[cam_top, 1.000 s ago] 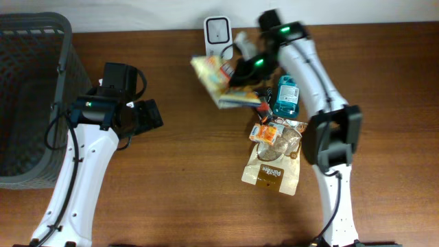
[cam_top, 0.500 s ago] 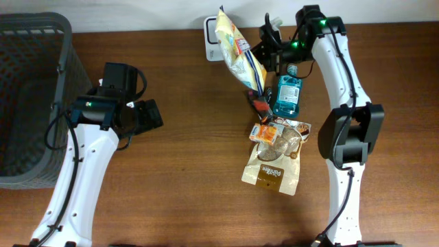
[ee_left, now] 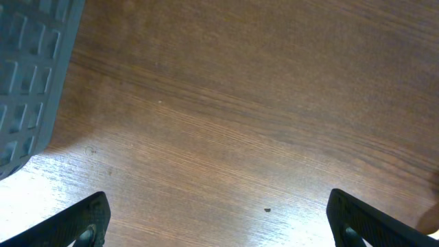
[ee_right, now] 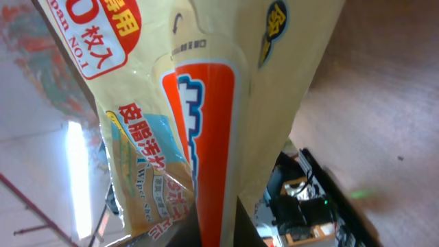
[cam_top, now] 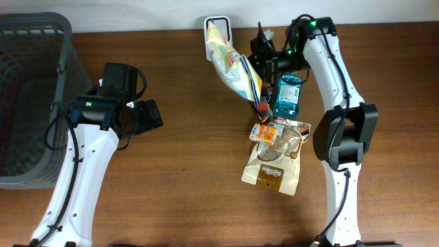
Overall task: Scan the item barcode
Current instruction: 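Lift the snack bag and swing it toward the white scanner, then hold the snack bag in front of the white scanner, right gripper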
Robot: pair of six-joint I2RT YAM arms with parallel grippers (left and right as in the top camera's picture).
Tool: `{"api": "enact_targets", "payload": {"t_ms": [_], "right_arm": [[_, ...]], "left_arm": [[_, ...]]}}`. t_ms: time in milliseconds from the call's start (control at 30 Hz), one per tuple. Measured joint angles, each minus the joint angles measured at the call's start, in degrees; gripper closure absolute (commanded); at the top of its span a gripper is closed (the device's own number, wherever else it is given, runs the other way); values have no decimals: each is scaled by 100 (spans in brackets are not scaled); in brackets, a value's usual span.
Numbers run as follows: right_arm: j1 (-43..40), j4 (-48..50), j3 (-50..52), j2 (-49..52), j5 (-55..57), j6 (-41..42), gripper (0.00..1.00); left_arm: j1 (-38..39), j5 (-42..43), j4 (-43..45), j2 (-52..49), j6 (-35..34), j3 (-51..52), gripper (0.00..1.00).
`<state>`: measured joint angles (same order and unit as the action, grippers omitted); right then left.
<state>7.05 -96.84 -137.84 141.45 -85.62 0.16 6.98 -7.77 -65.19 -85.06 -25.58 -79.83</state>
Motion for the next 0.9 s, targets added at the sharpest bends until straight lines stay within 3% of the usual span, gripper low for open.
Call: {"api": "enact_targets", "payload": {"t_ms": [900], "right_arm": [[157, -24, 0, -330, 343, -1152, 96]], "left_arm": [[0, -2, 0, 0, 2, 0, 1]]}}
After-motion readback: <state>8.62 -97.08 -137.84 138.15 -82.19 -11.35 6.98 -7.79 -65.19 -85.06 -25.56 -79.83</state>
